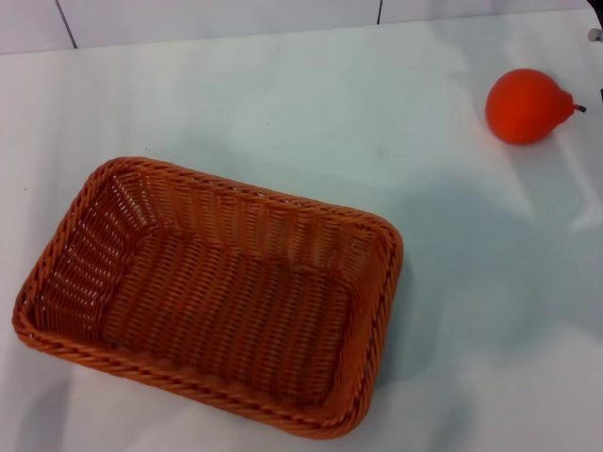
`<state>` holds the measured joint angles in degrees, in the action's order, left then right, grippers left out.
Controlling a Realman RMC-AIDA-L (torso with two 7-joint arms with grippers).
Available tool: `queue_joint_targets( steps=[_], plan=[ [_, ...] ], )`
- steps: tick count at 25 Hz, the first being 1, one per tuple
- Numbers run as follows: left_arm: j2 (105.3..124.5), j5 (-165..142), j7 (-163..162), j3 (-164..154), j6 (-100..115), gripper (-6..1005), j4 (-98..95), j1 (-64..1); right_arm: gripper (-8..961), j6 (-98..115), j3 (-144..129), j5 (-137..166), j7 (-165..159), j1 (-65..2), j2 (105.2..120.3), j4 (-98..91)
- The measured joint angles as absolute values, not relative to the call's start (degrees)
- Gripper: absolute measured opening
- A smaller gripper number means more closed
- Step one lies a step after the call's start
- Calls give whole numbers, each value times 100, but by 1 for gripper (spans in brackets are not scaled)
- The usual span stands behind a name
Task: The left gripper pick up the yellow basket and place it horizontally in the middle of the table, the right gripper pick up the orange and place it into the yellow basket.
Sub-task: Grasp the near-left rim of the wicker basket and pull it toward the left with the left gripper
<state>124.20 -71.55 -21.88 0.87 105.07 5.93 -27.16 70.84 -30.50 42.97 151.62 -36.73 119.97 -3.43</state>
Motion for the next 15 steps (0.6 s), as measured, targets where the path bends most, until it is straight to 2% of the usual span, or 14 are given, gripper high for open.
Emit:
queue_joint_targets(
  steps=[4, 9, 15],
  plan=[
    [12427, -7153, -2188, 94, 10507, 784, 596, -2716, 824, 7084, -3049, 4297, 15161, -3671, 11997, -343],
    [12428, -7156, -2188, 77, 10508, 871, 590, -2716, 824, 7084, -3050, 4298, 15161, -3664, 11997, -343],
    [12428, -7156, -2188, 94, 10518, 865, 597, -2713, 824, 7086, -3049, 4298, 15162, -3655, 12000, -343]
  ],
)
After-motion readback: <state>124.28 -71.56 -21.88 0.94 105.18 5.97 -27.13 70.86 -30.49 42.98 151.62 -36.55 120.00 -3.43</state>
